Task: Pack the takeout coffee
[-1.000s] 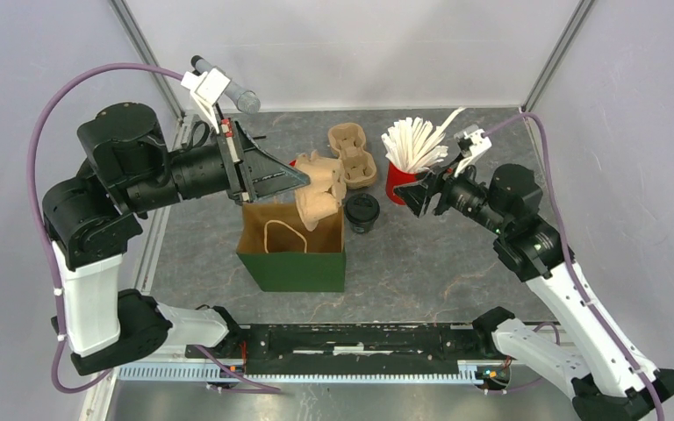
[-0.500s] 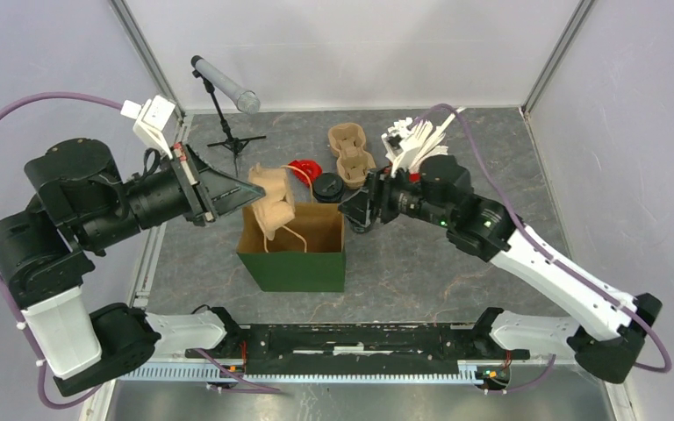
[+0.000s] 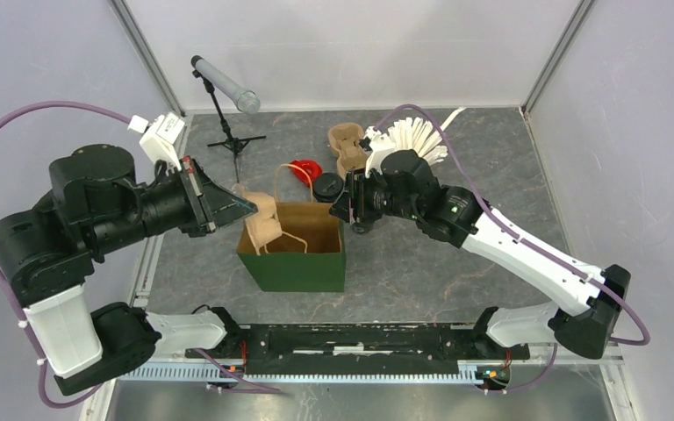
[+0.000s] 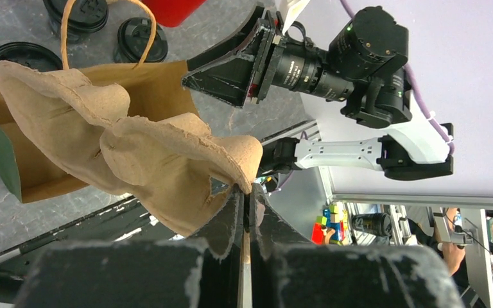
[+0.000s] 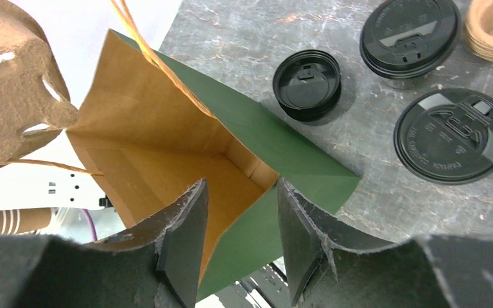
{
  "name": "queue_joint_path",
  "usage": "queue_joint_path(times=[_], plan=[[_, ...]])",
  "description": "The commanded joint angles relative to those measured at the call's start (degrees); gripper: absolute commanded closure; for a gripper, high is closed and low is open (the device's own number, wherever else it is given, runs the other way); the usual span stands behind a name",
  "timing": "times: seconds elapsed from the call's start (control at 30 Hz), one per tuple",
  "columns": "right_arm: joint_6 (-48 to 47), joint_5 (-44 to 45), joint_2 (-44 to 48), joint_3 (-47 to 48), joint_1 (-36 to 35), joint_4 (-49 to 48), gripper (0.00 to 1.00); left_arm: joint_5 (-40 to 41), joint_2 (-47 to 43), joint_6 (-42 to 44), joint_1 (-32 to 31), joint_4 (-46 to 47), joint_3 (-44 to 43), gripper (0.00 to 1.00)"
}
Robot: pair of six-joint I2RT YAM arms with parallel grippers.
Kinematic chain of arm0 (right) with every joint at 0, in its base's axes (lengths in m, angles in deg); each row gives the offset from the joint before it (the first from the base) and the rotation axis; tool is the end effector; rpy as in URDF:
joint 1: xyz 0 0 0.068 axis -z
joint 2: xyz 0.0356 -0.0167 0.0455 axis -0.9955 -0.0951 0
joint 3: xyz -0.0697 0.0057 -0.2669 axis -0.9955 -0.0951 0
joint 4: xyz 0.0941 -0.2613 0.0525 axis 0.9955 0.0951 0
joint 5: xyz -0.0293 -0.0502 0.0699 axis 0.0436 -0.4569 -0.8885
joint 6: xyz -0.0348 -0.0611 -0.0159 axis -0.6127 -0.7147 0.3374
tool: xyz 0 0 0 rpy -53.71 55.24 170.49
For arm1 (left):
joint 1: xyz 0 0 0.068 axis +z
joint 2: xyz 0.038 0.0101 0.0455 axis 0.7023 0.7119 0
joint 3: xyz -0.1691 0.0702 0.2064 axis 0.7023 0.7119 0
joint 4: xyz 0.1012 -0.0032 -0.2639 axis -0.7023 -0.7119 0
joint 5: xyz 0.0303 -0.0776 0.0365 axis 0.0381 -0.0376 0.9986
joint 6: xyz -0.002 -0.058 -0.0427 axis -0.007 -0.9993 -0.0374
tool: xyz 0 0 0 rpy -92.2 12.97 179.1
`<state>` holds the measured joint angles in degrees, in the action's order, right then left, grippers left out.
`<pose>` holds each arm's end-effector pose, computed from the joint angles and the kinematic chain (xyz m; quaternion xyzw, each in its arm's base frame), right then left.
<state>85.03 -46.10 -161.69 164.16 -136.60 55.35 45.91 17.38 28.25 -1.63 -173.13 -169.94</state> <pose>0.2032 0.2661 0.3771 -0.1302 0.8357 0.3901 0.3639 0.0676 -0.0705 0.5760 -0.0032 0.8370 -0.3955 0.3782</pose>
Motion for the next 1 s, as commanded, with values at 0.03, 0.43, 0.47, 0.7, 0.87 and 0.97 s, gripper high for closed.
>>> queue_joint_path(times=[0.03, 0.43, 0.47, 0.7, 0.87, 0.97], plan=[[-1.18, 2.29, -0.6, 3.65, -0.24, 3.46, 0.51, -1.82, 3.6, 1.13, 0.1, -1.89, -0.44, 0.97], [-1.97, 3.07, 0.48, 2.2, -0.26, 3.45, 0.52, -3.33, 5.43, -1.77, 0.1, -4.99, 3.48, 0.98], [-2.04, 3.07, 0.56, 2.02, -0.24, 3.45, 0.52, -3.28, 5.47, -1.71, 0.1, -4.99, 3.9, 0.97], [-10.82, -1.99, 2.59, 3.76, -0.24, 0.16, 0.38, -2.3, 6.43, -0.33, 0.1, -4.98, 6.18, 0.98], [-10.33, 0.63, 6.79, -0.91, -0.26, -3.04, 0.35, -3.14, 7.38, 0.11, 0.1, -4.95, 5.46, 0.98], [-7.67, -1.74, 6.27, -1.03, -0.37, -4.14, 0.37, -2.82, 7.11, 0.33, 0.1, -4.98, 6.21, 0.98]])
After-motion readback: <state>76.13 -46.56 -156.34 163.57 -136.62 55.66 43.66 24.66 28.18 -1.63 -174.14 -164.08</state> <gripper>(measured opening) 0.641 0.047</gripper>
